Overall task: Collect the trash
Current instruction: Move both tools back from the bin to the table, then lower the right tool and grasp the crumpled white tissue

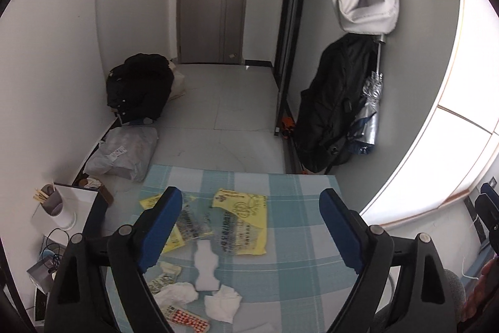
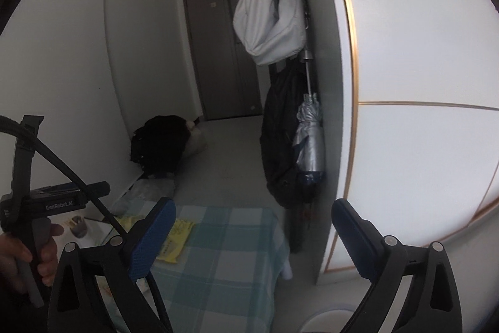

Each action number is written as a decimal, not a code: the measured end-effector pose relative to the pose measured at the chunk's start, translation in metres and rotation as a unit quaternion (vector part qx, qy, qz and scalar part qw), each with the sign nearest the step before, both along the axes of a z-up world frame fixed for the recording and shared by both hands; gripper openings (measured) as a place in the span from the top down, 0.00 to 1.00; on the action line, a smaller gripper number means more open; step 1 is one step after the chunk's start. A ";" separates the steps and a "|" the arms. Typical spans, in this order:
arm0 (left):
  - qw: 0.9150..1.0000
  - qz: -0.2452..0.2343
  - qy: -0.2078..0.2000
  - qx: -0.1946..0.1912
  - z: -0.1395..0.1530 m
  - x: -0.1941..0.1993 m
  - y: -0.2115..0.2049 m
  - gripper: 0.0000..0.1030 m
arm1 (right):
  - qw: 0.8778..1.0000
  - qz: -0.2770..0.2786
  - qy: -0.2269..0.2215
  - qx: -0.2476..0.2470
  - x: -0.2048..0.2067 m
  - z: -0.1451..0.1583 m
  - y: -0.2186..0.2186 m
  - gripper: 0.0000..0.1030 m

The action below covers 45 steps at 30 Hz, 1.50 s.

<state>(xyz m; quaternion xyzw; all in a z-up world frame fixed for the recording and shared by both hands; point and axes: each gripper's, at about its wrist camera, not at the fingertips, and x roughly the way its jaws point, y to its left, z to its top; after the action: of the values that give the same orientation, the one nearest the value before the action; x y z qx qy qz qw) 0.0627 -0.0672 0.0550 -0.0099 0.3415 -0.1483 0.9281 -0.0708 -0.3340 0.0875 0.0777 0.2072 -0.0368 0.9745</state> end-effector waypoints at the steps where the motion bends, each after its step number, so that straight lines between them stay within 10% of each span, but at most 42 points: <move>1: 1.000 0.010 -0.004 -0.006 -0.001 0.000 0.013 0.15 | 1.000 0.008 0.001 -0.002 0.004 -0.003 0.008 0.02; 16: 0.992 0.120 0.000 -0.038 -0.051 -0.002 0.116 0.14 | 0.991 0.134 0.022 -0.005 0.048 -0.042 0.143 0.02; 45: 0.981 0.131 0.103 -0.097 -0.098 0.017 0.170 0.14 | 0.945 0.230 0.217 -0.083 0.080 -0.180 0.233 0.04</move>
<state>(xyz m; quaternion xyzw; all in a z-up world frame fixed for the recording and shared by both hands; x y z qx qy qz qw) 0.0798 0.1031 -0.0433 -0.1600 0.4151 -0.0556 0.8939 0.0095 -0.1007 -0.0921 -0.0634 0.4220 0.1553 0.8909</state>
